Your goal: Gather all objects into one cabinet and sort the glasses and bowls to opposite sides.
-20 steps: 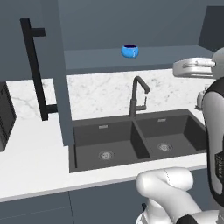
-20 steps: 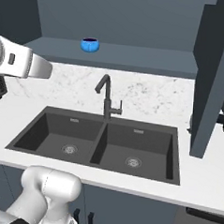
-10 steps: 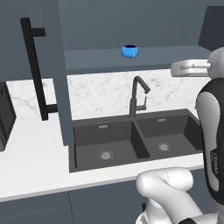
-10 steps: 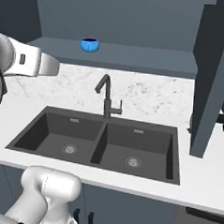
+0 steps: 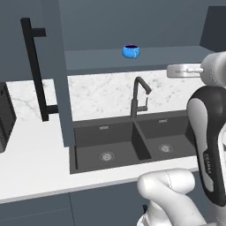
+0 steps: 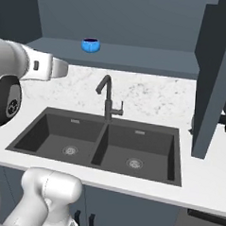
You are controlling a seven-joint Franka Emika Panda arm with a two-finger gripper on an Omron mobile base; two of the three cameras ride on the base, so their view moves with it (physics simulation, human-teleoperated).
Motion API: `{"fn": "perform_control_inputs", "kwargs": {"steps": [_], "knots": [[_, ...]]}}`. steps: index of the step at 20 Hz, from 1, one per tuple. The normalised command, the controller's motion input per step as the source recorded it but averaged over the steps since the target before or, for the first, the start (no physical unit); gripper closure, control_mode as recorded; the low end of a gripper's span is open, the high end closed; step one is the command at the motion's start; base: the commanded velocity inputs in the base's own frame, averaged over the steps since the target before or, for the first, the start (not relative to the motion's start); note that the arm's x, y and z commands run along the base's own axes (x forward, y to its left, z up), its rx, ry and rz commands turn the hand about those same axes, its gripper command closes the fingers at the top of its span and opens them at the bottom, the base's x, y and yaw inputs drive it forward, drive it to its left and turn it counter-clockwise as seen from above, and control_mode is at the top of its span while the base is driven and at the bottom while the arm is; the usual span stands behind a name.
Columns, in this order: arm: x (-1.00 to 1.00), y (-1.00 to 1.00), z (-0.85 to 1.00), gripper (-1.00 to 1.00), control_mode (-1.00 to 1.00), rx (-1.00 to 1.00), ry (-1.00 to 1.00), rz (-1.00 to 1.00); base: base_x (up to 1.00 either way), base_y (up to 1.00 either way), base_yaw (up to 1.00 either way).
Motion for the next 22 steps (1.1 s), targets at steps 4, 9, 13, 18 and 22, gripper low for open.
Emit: {"fn": "perform_control_inputs", "kwargs": {"steps": [4,9,13,18,22], "knots": [[0.46,0.0,0.13,-1.0,-1.0,0.0,0.0,0.0,0.0,0.0,0.0],[0.43,0.0,0.02,-1.0,-1.0,0.0,0.0,0.0,0.0,0.0,0.0],[0.58,0.0,0.0,-1.0,-1.0,0.0,0.0,0.0,0.0,0.0,0.0],[0.68,-0.07,0.0,-1.0,-1.0,0.0,0.0,0.01,0.0,0.0,0.0],[0.44,-0.11,-0.07,-1.0,-1.0,-0.01,0.0,0.08,0.0,0.0,0.0]]}}
